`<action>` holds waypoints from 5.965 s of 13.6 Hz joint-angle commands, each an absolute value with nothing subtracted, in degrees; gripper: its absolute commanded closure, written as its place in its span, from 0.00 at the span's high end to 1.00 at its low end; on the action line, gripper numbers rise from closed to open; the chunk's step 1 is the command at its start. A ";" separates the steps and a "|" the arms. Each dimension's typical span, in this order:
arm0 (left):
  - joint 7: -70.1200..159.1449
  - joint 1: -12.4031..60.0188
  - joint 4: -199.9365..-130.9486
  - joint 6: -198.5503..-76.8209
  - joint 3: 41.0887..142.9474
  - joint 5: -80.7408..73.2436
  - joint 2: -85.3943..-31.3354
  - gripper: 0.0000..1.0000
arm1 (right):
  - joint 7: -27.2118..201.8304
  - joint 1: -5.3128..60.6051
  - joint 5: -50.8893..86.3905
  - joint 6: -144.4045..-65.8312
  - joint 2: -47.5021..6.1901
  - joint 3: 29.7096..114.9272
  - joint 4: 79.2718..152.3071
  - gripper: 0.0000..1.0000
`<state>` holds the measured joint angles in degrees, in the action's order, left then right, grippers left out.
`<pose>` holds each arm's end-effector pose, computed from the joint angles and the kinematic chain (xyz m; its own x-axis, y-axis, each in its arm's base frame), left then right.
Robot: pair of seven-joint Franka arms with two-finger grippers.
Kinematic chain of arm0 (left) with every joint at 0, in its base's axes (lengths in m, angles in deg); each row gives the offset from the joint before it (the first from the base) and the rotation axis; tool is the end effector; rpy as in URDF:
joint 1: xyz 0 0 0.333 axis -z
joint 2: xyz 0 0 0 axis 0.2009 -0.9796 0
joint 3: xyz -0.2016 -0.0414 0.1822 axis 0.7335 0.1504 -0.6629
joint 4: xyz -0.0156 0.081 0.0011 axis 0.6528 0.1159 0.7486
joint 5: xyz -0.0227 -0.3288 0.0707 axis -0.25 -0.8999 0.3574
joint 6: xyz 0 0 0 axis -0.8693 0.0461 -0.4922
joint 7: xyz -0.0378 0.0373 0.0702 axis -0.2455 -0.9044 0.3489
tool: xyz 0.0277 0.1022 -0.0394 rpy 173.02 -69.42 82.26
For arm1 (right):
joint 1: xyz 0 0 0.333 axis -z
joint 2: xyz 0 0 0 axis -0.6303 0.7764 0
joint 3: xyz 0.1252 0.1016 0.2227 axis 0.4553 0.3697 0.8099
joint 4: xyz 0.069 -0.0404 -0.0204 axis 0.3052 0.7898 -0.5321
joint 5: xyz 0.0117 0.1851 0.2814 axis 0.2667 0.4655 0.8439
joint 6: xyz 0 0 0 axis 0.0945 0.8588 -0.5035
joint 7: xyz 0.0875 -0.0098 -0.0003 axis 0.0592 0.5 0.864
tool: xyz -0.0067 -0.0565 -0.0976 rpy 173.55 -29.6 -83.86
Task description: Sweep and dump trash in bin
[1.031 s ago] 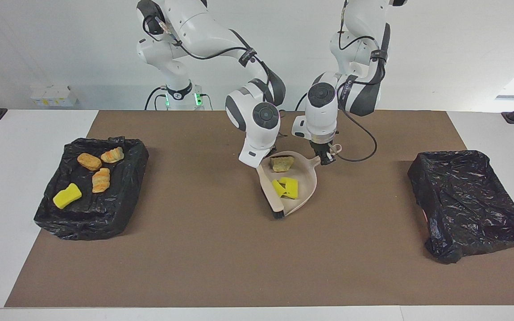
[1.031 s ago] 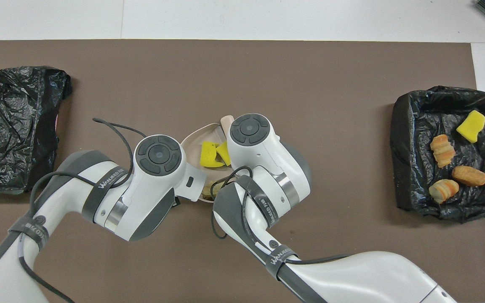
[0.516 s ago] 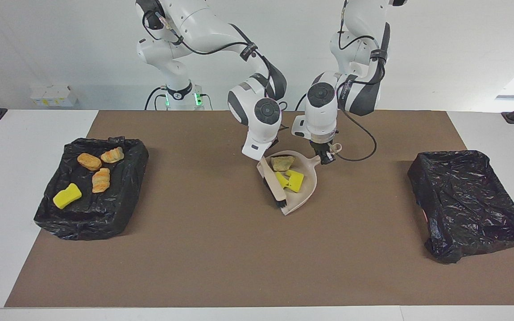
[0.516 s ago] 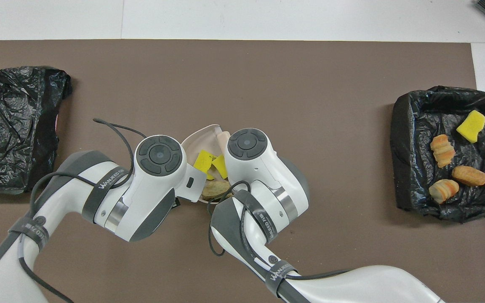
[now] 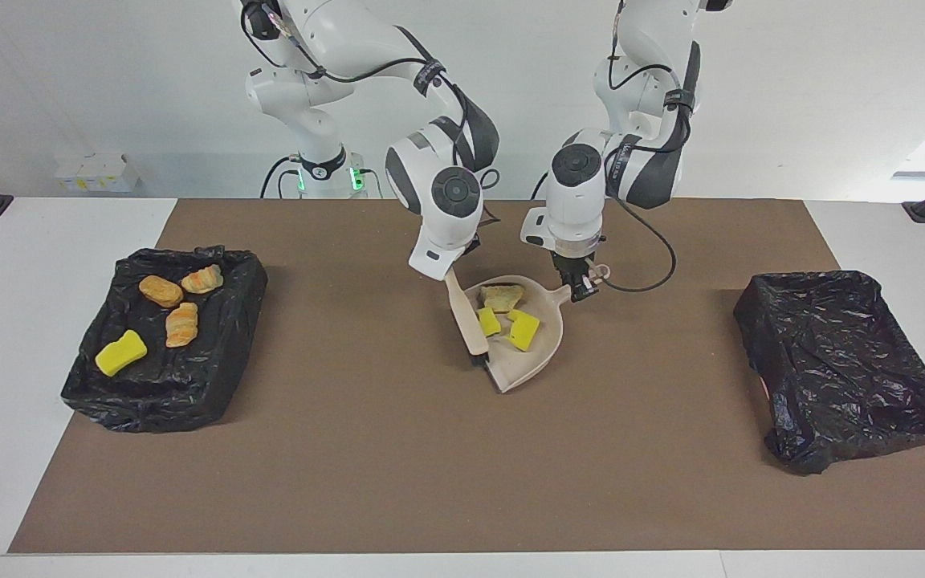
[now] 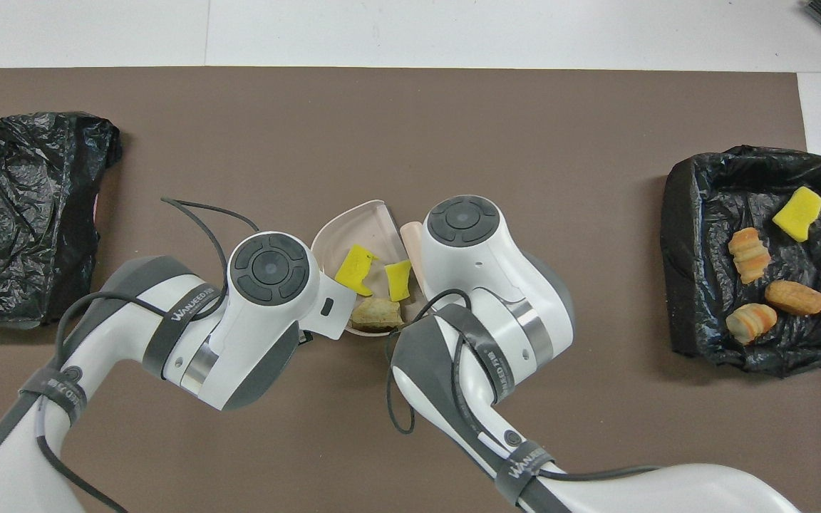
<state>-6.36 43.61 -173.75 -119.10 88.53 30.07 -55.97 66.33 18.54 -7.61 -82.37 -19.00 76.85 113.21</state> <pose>0.4391 -0.2602 0.3549 0.3153 -0.9370 -0.1504 -0.9490 -0.3122 -0.0445 0.4400 0.2821 0.3579 0.8629 0.2930 -0.4118 0.3002 -0.9526 -0.0488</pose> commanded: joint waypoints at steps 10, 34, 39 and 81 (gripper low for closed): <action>-39.03 34.20 -175.78 -130.43 88.20 30.18 -56.74 0.00 | 66.83 22.10 -6.51 -74.02 -27.64 77.42 117.16 0.00; -72.01 -8.71 -142.03 -112.85 87.41 34.99 -64.12 0.00 | 39.32 4.61 0.70 -93.43 -23.07 77.42 121.91 1.00; -68.08 -7.75 -140.09 -114.79 87.32 48.87 -66.06 0.00 | 42.12 12.07 -2.63 -79.76 -23.60 77.07 111.38 1.00; 7.64 24.23 -143.17 -98.35 87.85 36.46 -66.93 0.00 | 74.74 39.69 -13.45 -75.59 -35.91 66.88 103.27 1.00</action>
<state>-2.48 22.19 -143.19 -98.55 88.98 42.33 -65.92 75.19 39.45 -14.23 -74.18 -34.46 66.67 101.37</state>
